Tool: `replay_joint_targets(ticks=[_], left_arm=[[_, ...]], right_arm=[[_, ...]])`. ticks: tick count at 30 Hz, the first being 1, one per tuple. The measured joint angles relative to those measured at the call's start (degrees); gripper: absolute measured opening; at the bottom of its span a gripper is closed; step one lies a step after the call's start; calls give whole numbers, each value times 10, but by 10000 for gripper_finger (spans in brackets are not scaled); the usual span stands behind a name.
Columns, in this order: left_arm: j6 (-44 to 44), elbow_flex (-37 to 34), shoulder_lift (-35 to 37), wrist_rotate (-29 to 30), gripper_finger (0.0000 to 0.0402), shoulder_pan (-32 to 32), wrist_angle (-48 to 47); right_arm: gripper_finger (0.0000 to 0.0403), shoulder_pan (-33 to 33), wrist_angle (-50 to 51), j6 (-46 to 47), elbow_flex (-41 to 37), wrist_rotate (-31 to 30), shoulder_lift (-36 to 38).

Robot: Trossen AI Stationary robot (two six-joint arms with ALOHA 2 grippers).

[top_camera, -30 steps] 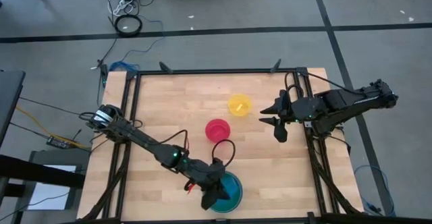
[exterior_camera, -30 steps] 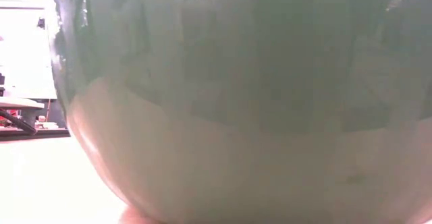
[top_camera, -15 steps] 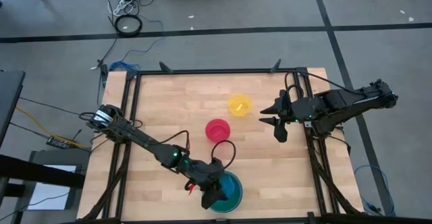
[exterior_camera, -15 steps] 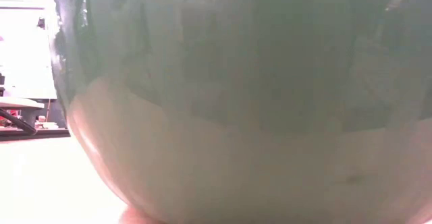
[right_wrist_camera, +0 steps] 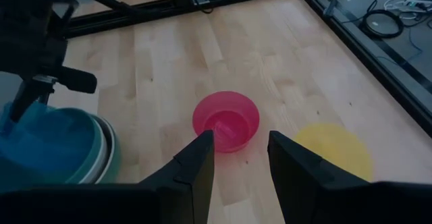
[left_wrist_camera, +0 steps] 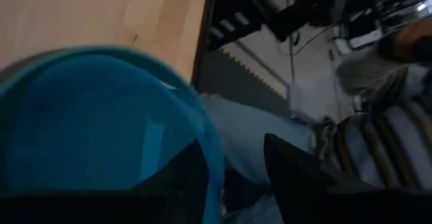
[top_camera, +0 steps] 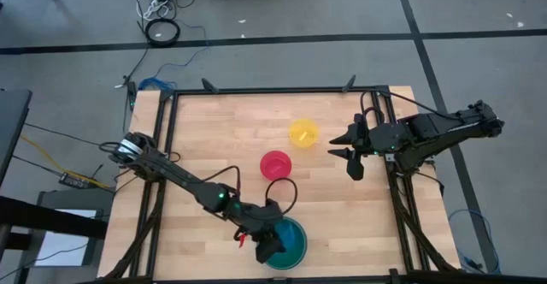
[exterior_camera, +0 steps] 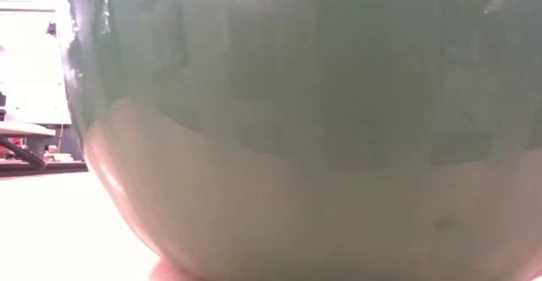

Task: Nest bowls inside each other
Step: Stack the blue bowl on top of the green bowl, then stack the red bowl on top of the blue bowl

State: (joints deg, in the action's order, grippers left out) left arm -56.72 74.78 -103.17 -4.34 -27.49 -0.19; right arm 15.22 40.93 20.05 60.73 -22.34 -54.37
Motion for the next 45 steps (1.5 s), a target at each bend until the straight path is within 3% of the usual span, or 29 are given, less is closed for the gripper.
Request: replay_joint_targets(ticks=[5, 16, 23, 26, 31, 35, 40, 45], left_arm=[[-44, 0, 0, -1, 150, 0, -31], [-39, 0, -12, 22, 150, -7, -17], [-2, 10, 6, -20, 150, -8, 6], [45, 29, 43, 31, 150, 2, -85], [97, 72, 101, 175, 150, 45, -345], [134, 91, 147, 277, 150, 67, -481], [158, 91, 184, 348, 150, 97, -577], [158, 90, 196, 378, 150, 128, -667]], right_arm=[[130, 0, 1, 5, 0, 0, 0], [131, 0, 5, 18, -20, 0, 0], [130, 0, 0, 31, -41, -28, 0], [130, -12, -10, 34, -54, -29, -12], [130, -61, -78, 10, -53, 59, -98], [130, -94, -125, -46, -21, 133, -211], [130, -101, -100, -112, 70, 146, -361], [130, -103, -18, -123, 181, 150, -483]])
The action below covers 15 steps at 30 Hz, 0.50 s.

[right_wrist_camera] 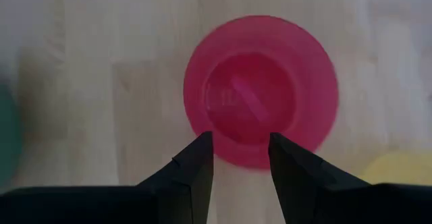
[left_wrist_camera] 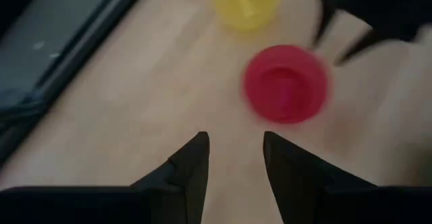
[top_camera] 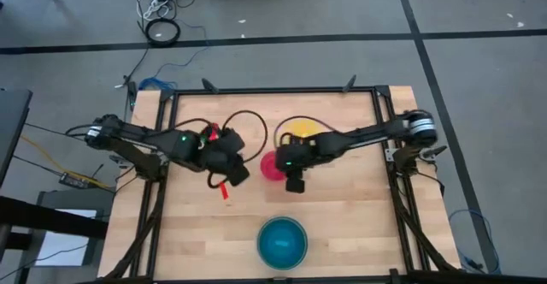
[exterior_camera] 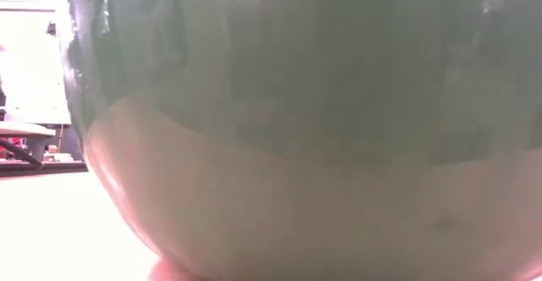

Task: Nest bowls inside each other
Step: Stack the red bowl on top of the blue bowl

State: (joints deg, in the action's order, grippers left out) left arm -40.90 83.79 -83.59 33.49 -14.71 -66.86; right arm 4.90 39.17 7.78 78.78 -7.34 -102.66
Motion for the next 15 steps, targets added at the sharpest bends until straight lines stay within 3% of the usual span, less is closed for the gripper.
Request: replay_joint_targets(ticks=[9, 15], left_arm=[[4, -19, 0, 25, 150, 32, -52], [2, -48, 0, 24, 150, 31, -52]], right_arm=[[130, -4, 69, -23, 165, 63, -138], [130, -10, 82, 1, 196, 85, -180]])
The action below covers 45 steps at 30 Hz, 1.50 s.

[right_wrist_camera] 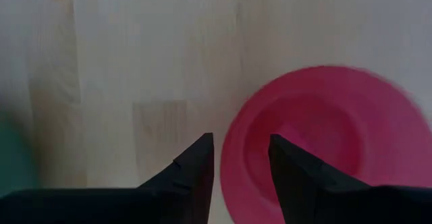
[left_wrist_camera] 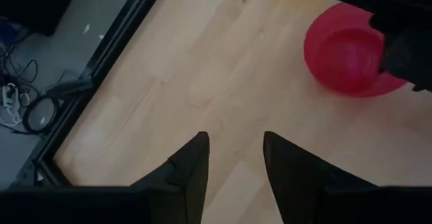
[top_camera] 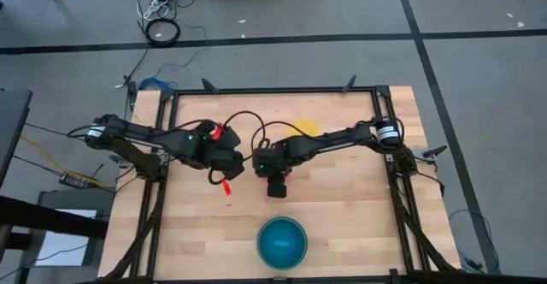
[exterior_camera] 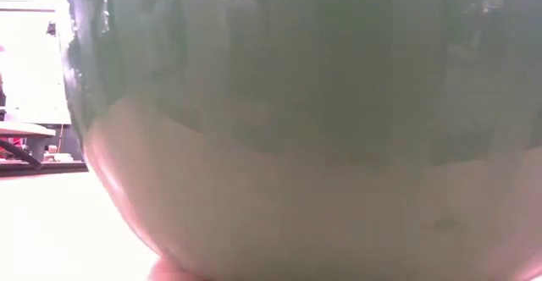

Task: Nest bowls inside each other
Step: Stack the red bowl on top of the blue bowl

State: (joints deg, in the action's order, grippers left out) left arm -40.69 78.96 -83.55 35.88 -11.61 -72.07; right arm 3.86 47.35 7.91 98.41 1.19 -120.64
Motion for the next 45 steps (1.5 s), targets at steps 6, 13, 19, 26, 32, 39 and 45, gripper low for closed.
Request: replay_joint_targets(ticks=[6, 13, 19, 26, 32, 39, 45], left_arm=[[-9, -29, 0, 1, 150, 0, 5], [-44, -70, 0, 3, 150, 0, 5], [-68, -90, 0, 3, 150, 0, 10], [-76, -90, 0, 2, 150, -1, 17], [-127, -89, 1, 11, 150, -2, 15], [-168, -87, 21, 47, 150, -9, 26], [-167, -87, 26, 48, 150, -19, 42]], right_arm=[[130, -5, 5, 11, 0, 6, -17], [130, -9, -12, 15, 0, 9, -47], [120, -14, -21, 8, -1, 11, -67], [11, -13, -20, -38, 0, 21, -57], [2, 8, 16, -55, -1, -8, 13], [1, 106, 77, -37, 0, 43, 130], [0, 212, 22, 23, 0, 47, 165]])
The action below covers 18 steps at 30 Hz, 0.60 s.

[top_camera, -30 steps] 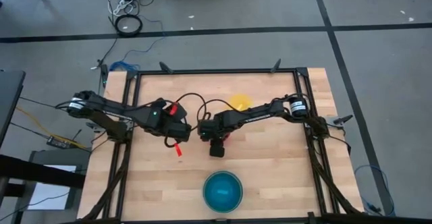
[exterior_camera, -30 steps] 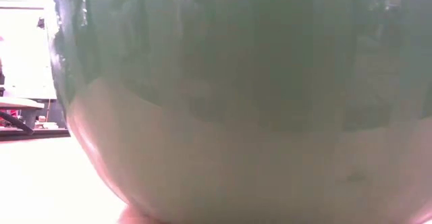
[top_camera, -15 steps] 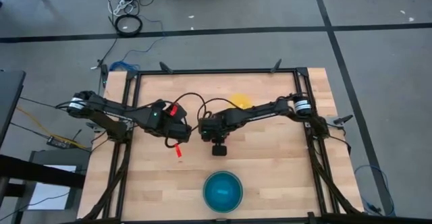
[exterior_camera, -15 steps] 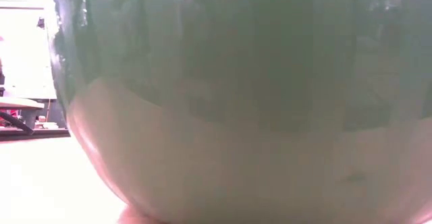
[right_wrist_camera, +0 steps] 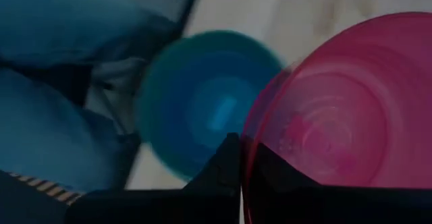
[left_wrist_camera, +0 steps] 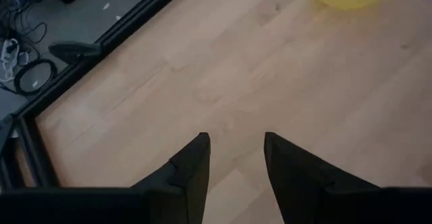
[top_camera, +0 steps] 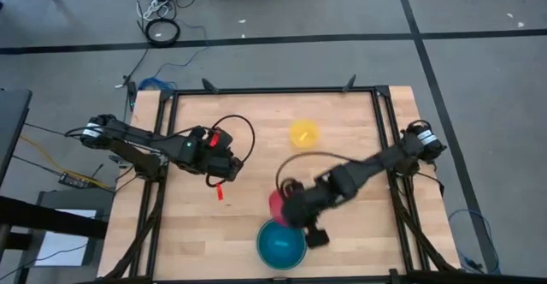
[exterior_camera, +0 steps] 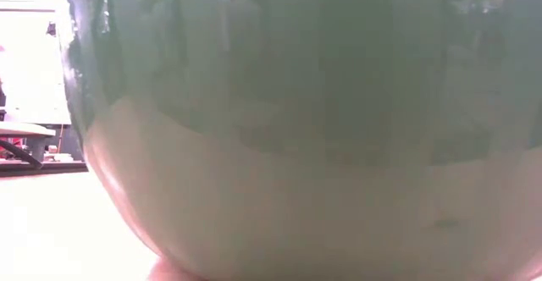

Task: Nest bowls inside each other
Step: Stack the red bowl on top of the blue bowl

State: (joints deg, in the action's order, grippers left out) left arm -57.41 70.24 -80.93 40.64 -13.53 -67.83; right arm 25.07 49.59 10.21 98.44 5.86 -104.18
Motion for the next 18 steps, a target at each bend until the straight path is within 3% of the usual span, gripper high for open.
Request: replay_joint_targets(ticks=[8, 18], left_arm=[[0, 0, 0, 0, 150, -25, 44], [-24, 0, 0, 0, 150, -68, 46]], right_arm=[[6, 64, -77, 55, -1, -13, -44], [105, 62, -91, 106, -1, 0, -60]])
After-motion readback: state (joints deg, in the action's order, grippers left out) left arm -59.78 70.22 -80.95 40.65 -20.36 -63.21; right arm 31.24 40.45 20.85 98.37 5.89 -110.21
